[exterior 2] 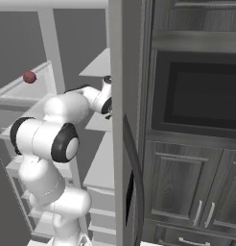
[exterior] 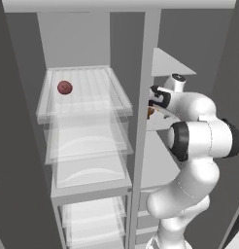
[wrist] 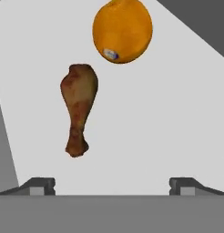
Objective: Pick up the frozen chicken drumstick from the freezer, place it on any shelf in the fridge, and close the fridge and freezer doors when done.
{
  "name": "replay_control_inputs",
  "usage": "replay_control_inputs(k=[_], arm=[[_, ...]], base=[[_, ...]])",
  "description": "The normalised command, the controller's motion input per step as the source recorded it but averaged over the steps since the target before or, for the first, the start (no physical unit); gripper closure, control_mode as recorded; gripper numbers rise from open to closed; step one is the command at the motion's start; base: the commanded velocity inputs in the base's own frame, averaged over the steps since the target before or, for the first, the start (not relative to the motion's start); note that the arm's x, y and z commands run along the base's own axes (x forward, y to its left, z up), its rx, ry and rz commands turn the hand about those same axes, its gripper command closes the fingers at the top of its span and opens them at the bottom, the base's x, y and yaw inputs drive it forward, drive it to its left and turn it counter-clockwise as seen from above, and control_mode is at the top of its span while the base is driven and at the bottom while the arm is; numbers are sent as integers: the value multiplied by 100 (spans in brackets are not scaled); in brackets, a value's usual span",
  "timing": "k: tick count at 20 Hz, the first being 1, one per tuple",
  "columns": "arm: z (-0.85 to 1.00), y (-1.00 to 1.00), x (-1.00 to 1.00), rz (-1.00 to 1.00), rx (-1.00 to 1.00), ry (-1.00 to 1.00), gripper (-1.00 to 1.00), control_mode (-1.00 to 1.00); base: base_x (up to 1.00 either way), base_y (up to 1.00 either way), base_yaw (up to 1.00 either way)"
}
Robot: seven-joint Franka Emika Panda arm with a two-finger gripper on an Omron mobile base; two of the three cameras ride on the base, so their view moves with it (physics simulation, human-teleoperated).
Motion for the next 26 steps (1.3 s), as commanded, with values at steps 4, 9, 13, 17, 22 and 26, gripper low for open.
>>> replay_control_inputs(k=[4, 9, 13, 17, 22, 26], arm=[[-26, 14, 55, 0, 0, 4, -100, -100], [-36, 27, 56, -2, 0, 0, -100, -100], [-52, 21, 47, -3, 0, 0, 100, -100], [-68, -11, -1, 1, 0, 0, 100, -100], [-11, -6, -24, 2, 0, -1, 100, -100], [-6, -12, -74, 0, 0, 0, 100, -100]], base=[[0, 0, 0], [0, 0, 0], [0, 0, 0], [0, 0, 0], [0, 0, 0], [0, 0, 0]])
